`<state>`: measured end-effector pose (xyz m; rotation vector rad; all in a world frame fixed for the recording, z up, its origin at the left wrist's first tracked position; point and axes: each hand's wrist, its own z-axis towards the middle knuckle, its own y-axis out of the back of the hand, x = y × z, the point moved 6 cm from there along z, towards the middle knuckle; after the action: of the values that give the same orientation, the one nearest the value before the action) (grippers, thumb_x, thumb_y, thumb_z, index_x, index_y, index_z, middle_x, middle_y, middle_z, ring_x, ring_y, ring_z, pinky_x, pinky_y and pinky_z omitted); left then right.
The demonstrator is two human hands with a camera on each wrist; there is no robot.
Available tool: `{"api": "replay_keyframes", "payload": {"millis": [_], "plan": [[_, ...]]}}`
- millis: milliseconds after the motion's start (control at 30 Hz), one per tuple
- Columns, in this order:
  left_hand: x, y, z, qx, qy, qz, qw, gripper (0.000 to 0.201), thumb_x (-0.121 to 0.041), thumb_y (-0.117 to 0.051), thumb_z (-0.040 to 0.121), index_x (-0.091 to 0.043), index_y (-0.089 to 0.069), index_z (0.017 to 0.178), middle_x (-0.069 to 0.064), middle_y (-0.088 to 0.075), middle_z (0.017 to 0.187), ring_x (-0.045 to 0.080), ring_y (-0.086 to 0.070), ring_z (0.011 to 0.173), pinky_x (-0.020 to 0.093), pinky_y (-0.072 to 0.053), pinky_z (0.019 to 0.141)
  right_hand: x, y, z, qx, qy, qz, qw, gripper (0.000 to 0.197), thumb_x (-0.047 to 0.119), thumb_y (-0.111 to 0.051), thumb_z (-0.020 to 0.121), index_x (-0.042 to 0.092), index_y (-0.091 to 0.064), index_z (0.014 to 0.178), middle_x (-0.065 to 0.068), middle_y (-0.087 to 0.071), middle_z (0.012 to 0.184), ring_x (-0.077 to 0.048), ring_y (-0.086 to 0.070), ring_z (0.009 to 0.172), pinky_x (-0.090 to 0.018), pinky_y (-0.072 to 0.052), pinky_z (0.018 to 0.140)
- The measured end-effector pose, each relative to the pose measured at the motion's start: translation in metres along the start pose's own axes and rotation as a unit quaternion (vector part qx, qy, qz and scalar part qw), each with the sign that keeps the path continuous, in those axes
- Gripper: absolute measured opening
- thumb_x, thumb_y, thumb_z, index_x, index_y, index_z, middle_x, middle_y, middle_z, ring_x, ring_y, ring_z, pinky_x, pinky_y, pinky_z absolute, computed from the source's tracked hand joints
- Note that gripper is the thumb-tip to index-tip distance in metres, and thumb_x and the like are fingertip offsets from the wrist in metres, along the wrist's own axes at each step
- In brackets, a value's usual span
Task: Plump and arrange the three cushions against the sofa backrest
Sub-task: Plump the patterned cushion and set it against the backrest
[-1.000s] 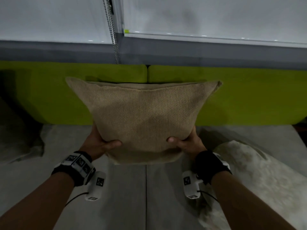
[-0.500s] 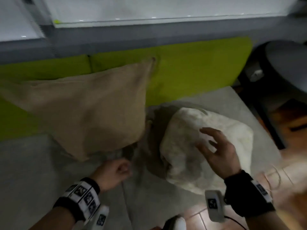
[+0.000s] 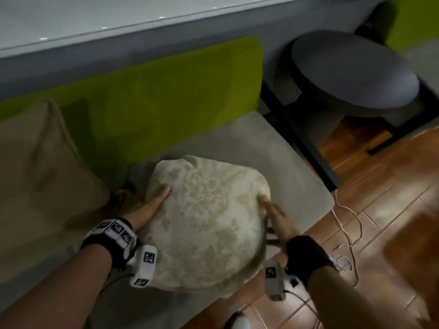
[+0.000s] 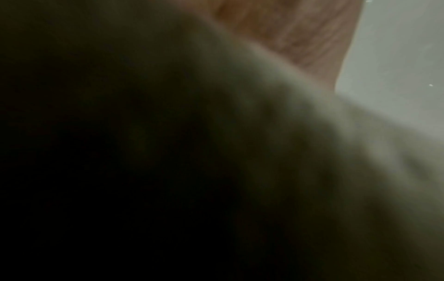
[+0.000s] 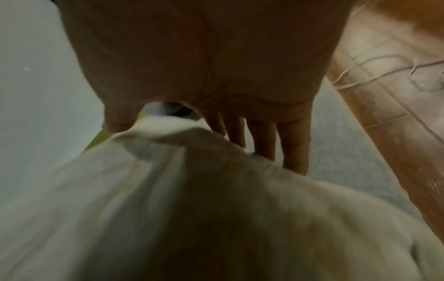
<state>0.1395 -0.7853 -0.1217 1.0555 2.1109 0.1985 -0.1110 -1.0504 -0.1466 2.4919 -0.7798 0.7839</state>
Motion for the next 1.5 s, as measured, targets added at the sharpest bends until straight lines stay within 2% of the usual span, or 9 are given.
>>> {"api": "replay_keyframes", "payload": {"millis": [133,267,367,567,733,967,1100,1267,1500], "plan": [[-0.022,-0.014,-0.008,0.03,0.025,-0.045,0.998,0.106,-0.08,-0.063,0.069,-0.018,-0.039,0.151,0.011,-0.042,0.154,0.035,-0.046,0.135,0.045,-0.037,0.113,0.001,-0.005,0.007,0.032,-0.012,-0.048,0.998,0.124,0.108,-0.043,0.055,0.037,-0.034,0.156,-0.004,-0.055,0.15,-0.036,-0.055,0.131,-0.058,-0.045,0.109],[-0.072,-0.008,-0.002,0.063,0.031,-0.028,0.997,0.121,-0.087,-0.072,0.051,-0.016,-0.048,0.145,0.014,-0.058,0.137,0.034,-0.059,0.116,0.047,-0.047,0.104,0.052,0.008,0.012,0.057,-0.025,-0.029,0.998,0.094,0.093,-0.03,0.084,0.032,-0.042,0.156,-0.004,-0.056,0.151,-0.028,-0.053,0.128,-0.049,-0.034,0.113],[-0.113,-0.004,0.008,0.082,0.003,-0.06,0.995,0.112,-0.086,-0.075,0.05,-0.019,-0.056,0.136,0.009,-0.067,0.119,0.031,-0.065,0.104,0.046,-0.051,0.097,0.103,0.027,0.04,0.019,0.046,-0.064,0.997,0.113,0.107,-0.029,0.067,0.033,-0.049,0.151,-0.002,-0.062,0.144,-0.028,-0.059,0.127,-0.051,-0.036,0.118],[-0.187,-0.008,0.044,0.013,-0.166,-0.16,0.973,0.121,-0.083,-0.081,0.04,-0.041,-0.038,0.145,-0.002,-0.057,0.136,0.028,-0.059,0.117,0.055,-0.049,0.101,0.223,0.064,0.066,-0.047,0.217,0.038,0.974,0.086,0.095,-0.039,0.081,0.047,-0.041,0.152,0.012,-0.055,0.146,-0.023,-0.051,0.138,-0.055,-0.032,0.12],[-0.21,-0.035,0.081,0.024,-0.306,-0.113,0.945,0.136,-0.049,-0.1,0.04,-0.037,-0.026,0.153,-0.015,-0.046,0.15,0.007,-0.047,0.135,0.039,-0.046,0.106,0.279,0.068,0.1,-0.014,0.236,0.138,0.962,0.082,0.101,-0.045,0.07,0.058,-0.053,0.14,0.013,-0.058,0.148,-0.016,-0.052,0.138,-0.054,-0.032,0.122],[-0.21,-0.076,0.112,0.015,-0.235,-0.064,0.97,0.072,-0.039,-0.097,0.049,-0.048,-0.052,0.105,-0.027,-0.055,0.107,0.01,-0.054,0.116,0.025,-0.041,0.097,0.3,0.063,0.169,-0.021,0.218,0.038,0.975,0.099,0.107,-0.041,0.062,0.06,-0.037,0.149,0.005,-0.052,0.155,-0.028,-0.049,0.141,-0.058,-0.036,0.119],[-0.216,-0.073,0.121,-0.025,-0.25,-0.108,0.962,0.113,-0.05,-0.1,0.038,-0.038,-0.048,0.137,-0.02,-0.057,0.134,0.002,-0.056,0.122,0.028,-0.047,0.101,0.32,0.083,0.179,-0.033,0.237,-0.013,0.971,0.092,0.106,-0.039,0.065,0.062,-0.041,0.145,0.005,-0.051,0.156,-0.028,-0.049,0.14,-0.057,-0.038,0.118],[-0.22,-0.082,0.102,-0.023,-0.237,-0.124,0.963,0.093,-0.02,-0.094,0.06,-0.052,-0.042,0.129,-0.031,-0.054,0.124,-0.027,-0.052,0.105,0.024,-0.045,0.1,0.328,0.092,0.185,0.035,0.248,-0.115,0.961,0.074,0.1,-0.033,0.075,0.067,-0.039,0.141,0.007,-0.048,0.158,-0.028,-0.045,0.144,-0.053,-0.036,0.12],[-0.221,-0.078,0.102,-0.081,-0.178,-0.167,0.966,0.098,-0.038,-0.093,0.06,-0.03,-0.043,0.145,-0.008,-0.059,0.136,0.018,-0.057,0.125,0.035,-0.053,0.091,0.355,0.099,0.202,0.14,0.227,-0.139,0.954,0.079,0.102,-0.038,0.07,0.066,-0.042,0.14,0.013,-0.051,0.146,-0.024,-0.052,0.131,-0.058,-0.054,0.1]]}}
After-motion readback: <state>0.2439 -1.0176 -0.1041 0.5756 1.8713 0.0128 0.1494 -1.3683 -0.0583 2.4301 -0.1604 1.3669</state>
